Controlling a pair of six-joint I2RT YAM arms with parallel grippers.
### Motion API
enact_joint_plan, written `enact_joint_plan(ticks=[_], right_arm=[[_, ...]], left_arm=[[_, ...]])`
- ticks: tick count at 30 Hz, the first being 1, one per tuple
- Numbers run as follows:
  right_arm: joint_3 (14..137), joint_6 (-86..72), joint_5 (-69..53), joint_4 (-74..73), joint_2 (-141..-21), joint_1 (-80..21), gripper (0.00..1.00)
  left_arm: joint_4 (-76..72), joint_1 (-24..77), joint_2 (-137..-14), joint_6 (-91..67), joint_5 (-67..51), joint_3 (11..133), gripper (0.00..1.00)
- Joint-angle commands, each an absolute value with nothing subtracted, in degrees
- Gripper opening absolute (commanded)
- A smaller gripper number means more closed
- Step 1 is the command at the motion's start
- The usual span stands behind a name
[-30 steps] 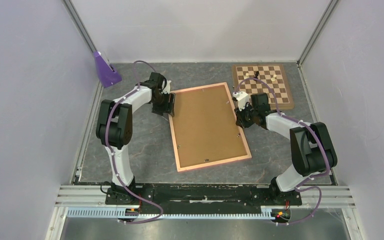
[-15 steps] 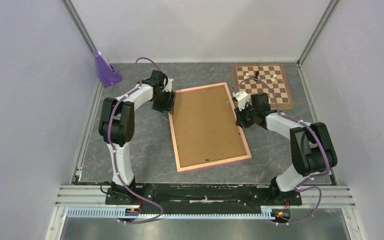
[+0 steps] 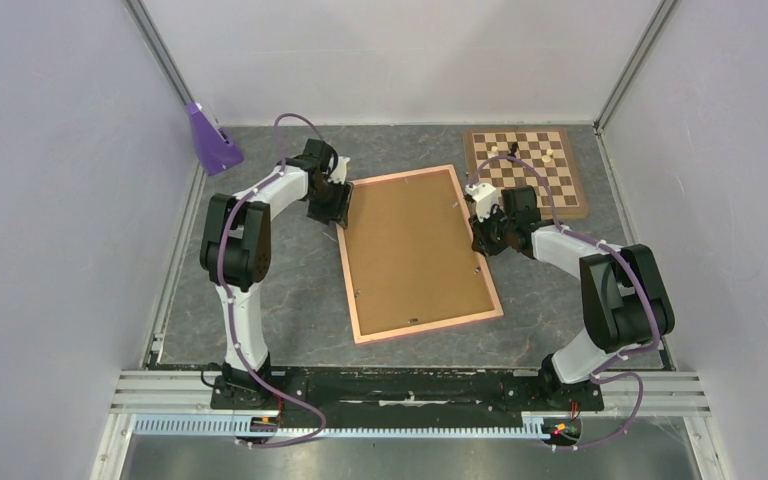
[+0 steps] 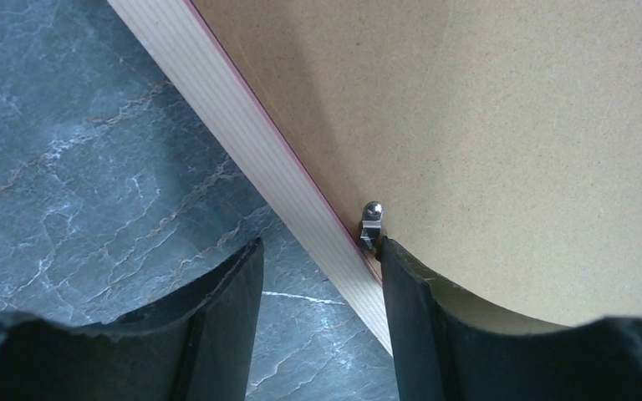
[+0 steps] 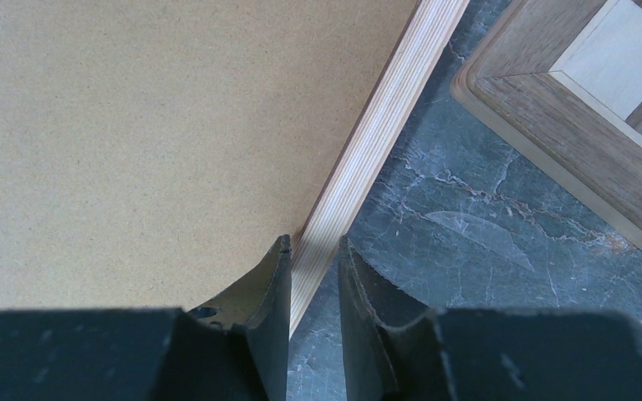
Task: Put the photo into the frame
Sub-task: Install the photo frame at the center of the board.
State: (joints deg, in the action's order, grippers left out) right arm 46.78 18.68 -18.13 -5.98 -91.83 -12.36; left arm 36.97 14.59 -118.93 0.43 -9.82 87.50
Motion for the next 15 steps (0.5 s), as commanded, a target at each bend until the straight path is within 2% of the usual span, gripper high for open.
enact_joint_plan(ticks=[1, 6, 15], right_arm=[[46.6, 20.5, -19.2, -4.3, -92.0, -12.5, 0.13], [46.7, 20.5, -19.2, -4.3, -92.0, -12.5, 0.13], [46.6, 20.8, -18.9, -4.4, -91.9, -12.5, 0.13]], left_arm=[[35.0, 14.4, -121.0, 3.2, -7.6, 88.9, 0.58], [34.4, 14.4, -121.2, 3.4, -7.4, 88.5, 0.55], [33.6, 14.4, -121.7, 5.6, -7.4, 88.2, 0.22]])
